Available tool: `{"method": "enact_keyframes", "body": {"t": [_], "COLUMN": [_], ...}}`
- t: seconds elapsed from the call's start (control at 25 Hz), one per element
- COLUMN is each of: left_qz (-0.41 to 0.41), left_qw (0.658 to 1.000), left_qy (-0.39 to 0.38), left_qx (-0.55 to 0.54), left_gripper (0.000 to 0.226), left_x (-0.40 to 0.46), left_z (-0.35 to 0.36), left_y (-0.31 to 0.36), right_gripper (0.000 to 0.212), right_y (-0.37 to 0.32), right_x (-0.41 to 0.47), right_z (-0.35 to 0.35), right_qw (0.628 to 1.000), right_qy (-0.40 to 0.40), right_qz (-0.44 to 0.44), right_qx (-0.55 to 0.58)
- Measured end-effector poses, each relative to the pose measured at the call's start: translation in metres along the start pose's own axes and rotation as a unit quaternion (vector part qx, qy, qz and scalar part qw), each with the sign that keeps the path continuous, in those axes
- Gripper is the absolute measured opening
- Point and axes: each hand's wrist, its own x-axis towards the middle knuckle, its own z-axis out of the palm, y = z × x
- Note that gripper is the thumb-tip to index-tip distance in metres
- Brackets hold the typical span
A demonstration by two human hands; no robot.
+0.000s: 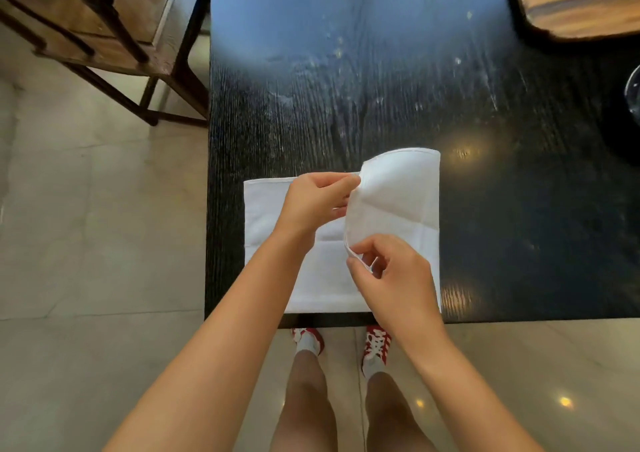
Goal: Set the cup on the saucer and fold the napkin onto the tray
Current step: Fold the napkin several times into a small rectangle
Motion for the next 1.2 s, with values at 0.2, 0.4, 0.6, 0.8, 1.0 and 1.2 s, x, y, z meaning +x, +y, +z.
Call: {"method": "enact_keyframes", "body": {"t": [0.2, 0.4, 0.6, 0.8, 1.0, 1.2], "left_qz": [0.027, 0.011, -0.02, 0.021, 0.079, 0.095], "left_qw": [0.997, 0.994, 0.99, 0.973, 0.958, 0.948], "left_qy": [0.072, 0.108, 0.139, 0.186, 0.208, 0.214], "left_qx": [0.002, 0.015, 0.016, 0.134, 0.18, 0.218], "left_gripper": [0.029, 0.032, 0.024, 0.012, 0.013, 0.008], "left_x": [-0.001, -0.005, 0.003, 0.011, 0.013, 0.018], "left_z": [-0.057, -0.108, -0.128, -0.131, -0.13, -0.134], "left_y": [-0.002, -0.031, -0.051, -0.065, -0.071, -0.074], "right_gripper": [0.01, 0.018, 0.018, 0.02, 0.014, 0.012], "right_y": [-0.032, -0.045, -0.041, -0.027, -0.018, -0.009], "right_x": [-0.005, -0.016, -0.027, -0.028, -0.026, -0.029], "right_z": [0.039, 0.079, 0.117, 0.136, 0.152, 0.159], "right_qw": [0.998, 0.991, 0.986, 0.982, 0.971, 0.94], "right_qy": [-0.038, -0.078, -0.101, -0.114, -0.073, -0.016], "right_qz": [-0.047, -0.102, -0.105, -0.1, -0.137, -0.229], "right_qx": [-0.018, -0.041, -0.079, -0.114, -0.183, -0.254]}}
